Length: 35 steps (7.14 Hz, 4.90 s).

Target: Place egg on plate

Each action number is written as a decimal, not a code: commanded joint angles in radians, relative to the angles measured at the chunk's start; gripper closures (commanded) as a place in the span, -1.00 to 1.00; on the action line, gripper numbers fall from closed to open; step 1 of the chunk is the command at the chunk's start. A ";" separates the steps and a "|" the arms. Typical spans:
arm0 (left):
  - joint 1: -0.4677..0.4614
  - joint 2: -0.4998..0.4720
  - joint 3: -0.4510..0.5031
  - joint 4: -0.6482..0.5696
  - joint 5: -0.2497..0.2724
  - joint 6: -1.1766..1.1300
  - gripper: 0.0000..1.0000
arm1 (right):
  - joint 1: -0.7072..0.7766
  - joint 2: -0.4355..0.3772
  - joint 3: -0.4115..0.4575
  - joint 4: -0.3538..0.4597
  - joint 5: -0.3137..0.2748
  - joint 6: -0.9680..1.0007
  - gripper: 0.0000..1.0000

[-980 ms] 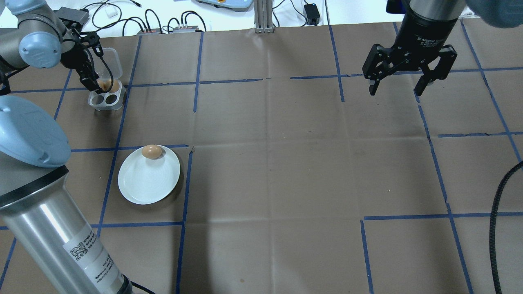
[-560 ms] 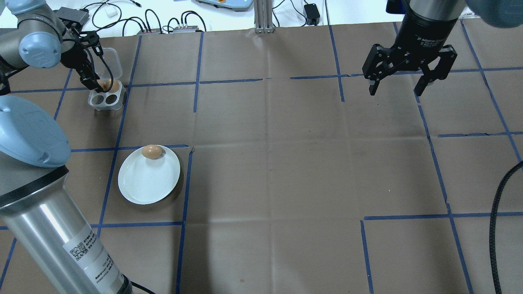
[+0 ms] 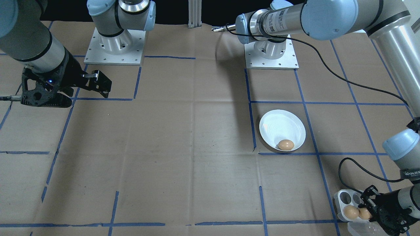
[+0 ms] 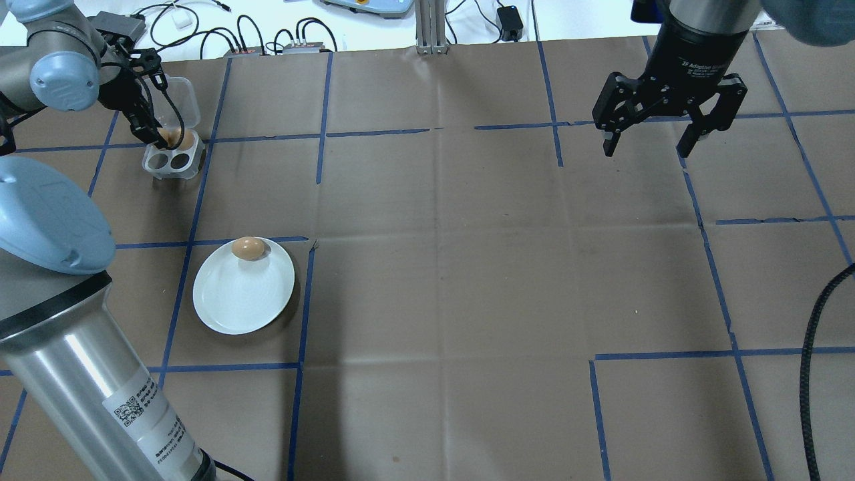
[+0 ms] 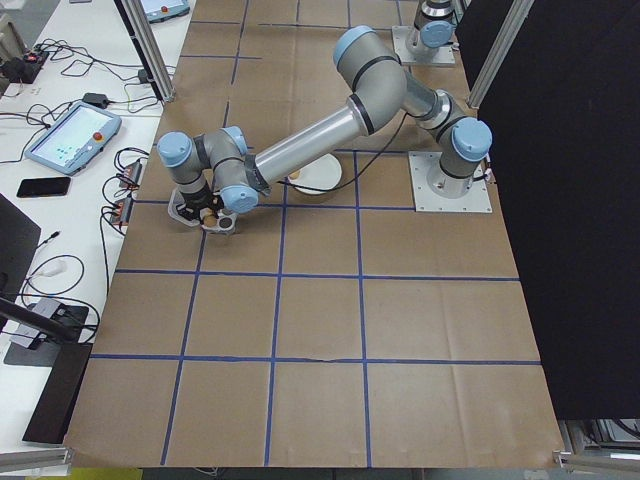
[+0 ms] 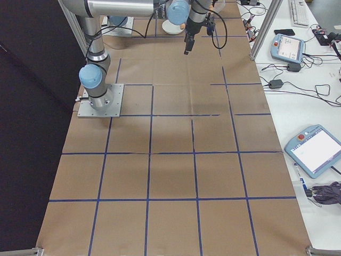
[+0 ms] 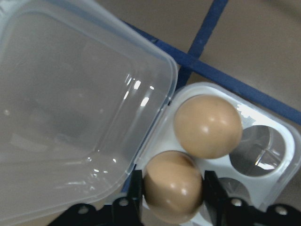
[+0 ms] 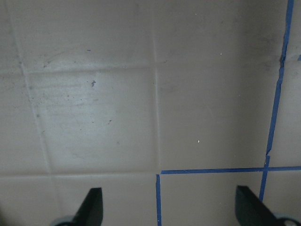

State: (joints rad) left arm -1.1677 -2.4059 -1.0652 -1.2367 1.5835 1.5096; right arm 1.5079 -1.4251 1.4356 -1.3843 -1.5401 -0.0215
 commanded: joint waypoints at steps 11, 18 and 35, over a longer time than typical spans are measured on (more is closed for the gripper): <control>-0.148 0.645 -0.675 -0.167 -0.003 -0.942 0.45 | 0.000 0.000 -0.001 0.001 0.000 0.000 -1.00; -0.171 0.614 -0.973 0.255 -0.014 -1.217 0.31 | 0.000 0.000 -0.001 0.001 0.000 0.000 -1.00; -0.059 0.027 0.137 -0.124 -0.014 -1.192 -0.99 | 0.000 0.000 0.000 -0.001 0.000 0.000 -1.00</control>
State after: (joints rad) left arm -1.2338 -2.2977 -1.0015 -1.3640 1.5705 0.3114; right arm 1.5079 -1.4250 1.4353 -1.3846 -1.5401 -0.0215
